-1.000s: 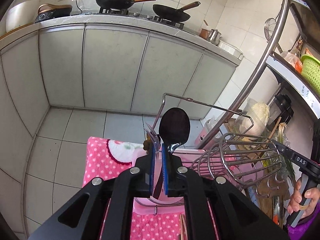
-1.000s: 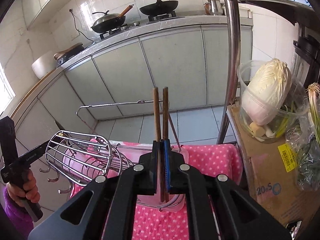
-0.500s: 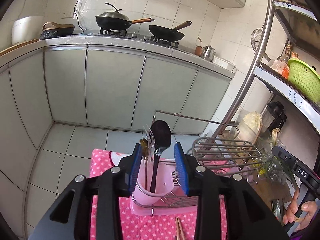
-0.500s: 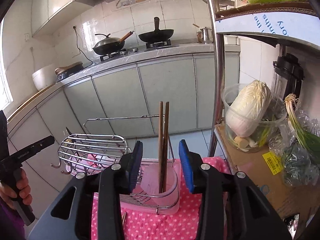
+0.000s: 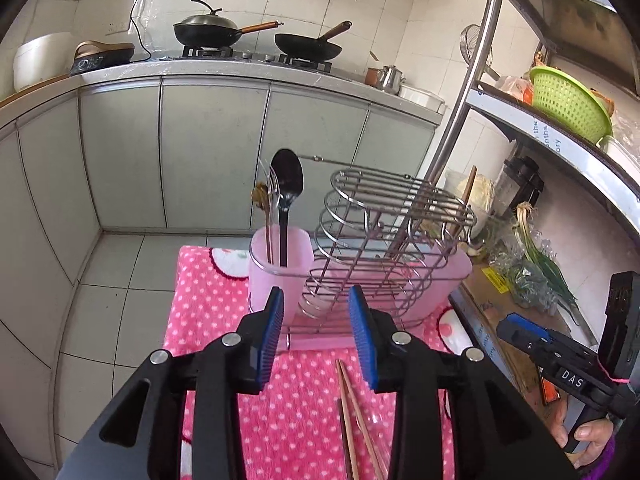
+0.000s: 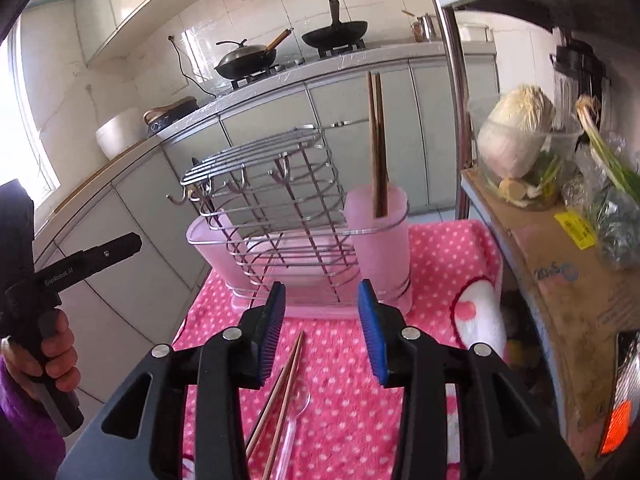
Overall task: Organize utensils
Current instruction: 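Lower the left tool to the cloth and close on a wooden chopstick, then lift the chopstick with the left tool while the right tool closes on another chopstick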
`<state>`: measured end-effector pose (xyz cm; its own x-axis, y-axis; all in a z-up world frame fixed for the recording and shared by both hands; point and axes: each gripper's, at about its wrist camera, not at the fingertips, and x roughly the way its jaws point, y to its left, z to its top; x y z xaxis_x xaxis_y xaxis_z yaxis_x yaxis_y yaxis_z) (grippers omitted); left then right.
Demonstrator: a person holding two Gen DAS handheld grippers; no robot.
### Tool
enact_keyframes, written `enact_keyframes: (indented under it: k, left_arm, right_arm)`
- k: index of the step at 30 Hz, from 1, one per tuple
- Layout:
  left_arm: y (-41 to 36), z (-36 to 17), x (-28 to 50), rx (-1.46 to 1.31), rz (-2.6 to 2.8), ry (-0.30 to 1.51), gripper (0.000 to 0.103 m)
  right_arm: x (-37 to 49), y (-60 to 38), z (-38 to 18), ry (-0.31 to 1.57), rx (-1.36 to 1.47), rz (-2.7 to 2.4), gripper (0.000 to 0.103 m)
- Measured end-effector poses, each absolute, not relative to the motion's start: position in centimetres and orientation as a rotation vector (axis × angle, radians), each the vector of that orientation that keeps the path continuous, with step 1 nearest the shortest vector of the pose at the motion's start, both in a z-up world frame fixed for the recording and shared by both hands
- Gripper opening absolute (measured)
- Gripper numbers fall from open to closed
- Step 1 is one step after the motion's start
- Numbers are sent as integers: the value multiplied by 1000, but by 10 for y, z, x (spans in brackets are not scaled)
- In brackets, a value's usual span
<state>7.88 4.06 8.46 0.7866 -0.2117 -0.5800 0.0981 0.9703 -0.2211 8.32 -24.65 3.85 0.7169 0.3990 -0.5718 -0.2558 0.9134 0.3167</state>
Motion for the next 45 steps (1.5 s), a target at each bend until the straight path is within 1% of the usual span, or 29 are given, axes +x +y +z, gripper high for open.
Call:
enact_keyframes:
  k: [5, 7, 11, 14, 21, 27, 33, 35, 39, 42, 45]
  left_arm:
    - [31, 58, 70, -177, -197, 723, 33]
    - [25, 42, 71, -186, -220, 781, 32]
    - [8, 5, 81, -187, -275, 923, 17]
    - [-2, -20, 95, -187, -291, 1012, 11]
    - [-29, -62, 146, -156, -248, 1148, 10]
    - [-48, -93, 169, -117, -240, 1239, 11]
    - [-48, -100, 177, -132, -240, 1231, 11]
    - [-40, -102, 179, -166, -249, 1241, 15]
    - [-21, -110, 181, -272, -295, 1273, 14]
    - [-30, -107, 179, -207, -289, 1255, 13]
    - [-54, -106, 176, -63, -266, 1224, 11]
  right_arm:
    - [76, -254, 8, 767, 295, 376, 38]
    - [76, -256, -4, 805, 322, 385, 38]
    - [75, -258, -20, 845, 355, 401, 38]
    - [75, -256, -27, 865, 354, 399, 38]
    - [87, -257, -43, 908, 368, 404, 38]
    - [101, -260, -59, 949, 387, 404, 38]
    - [111, -254, -66, 974, 391, 420, 38]
    - [113, -252, -67, 983, 395, 427, 38]
    - [117, -246, -69, 1000, 395, 435, 38]
    - [121, -243, -71, 1010, 396, 422, 38]
    - [123, -239, -73, 1025, 397, 417, 38]
